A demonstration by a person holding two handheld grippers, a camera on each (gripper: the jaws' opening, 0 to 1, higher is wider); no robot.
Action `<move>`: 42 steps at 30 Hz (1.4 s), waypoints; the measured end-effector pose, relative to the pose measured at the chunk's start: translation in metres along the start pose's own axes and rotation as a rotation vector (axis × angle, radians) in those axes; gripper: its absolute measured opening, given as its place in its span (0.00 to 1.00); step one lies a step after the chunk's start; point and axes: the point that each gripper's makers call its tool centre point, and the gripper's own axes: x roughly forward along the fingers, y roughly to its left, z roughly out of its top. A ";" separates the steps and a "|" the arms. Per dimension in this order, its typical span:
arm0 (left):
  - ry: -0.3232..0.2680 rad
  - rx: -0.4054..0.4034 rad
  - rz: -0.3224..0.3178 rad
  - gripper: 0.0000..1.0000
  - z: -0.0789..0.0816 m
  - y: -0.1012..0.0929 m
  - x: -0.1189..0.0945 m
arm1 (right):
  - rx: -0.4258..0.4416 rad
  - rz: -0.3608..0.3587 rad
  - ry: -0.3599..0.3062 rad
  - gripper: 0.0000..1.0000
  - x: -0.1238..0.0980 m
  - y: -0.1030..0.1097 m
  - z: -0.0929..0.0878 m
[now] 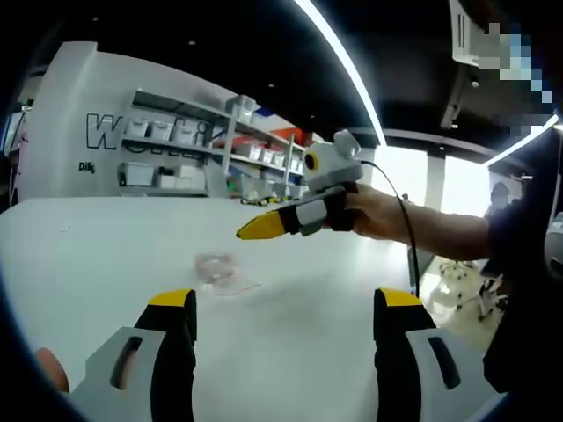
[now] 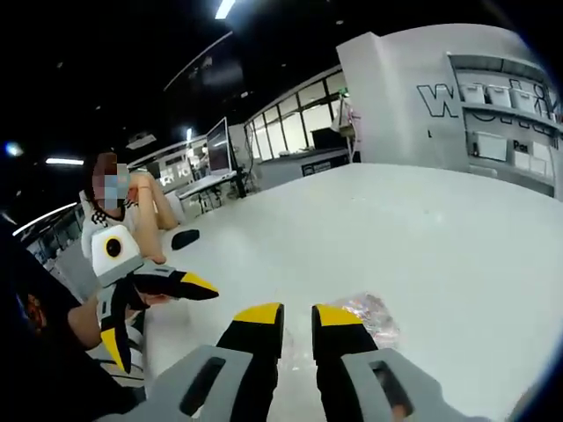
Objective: Open the resealable bag by pulling the two sides of the seal apart until the entire bag opening is separated and visibly accessible.
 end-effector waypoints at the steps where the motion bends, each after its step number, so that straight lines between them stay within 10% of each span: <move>1: -0.001 0.000 -0.001 0.82 0.000 -0.001 0.000 | -0.001 -0.002 0.002 0.09 -0.001 0.000 -0.001; 42: 0.014 0.001 0.002 0.82 -0.002 -0.008 -0.003 | 0.000 -0.063 0.020 0.23 -0.043 -0.008 -0.051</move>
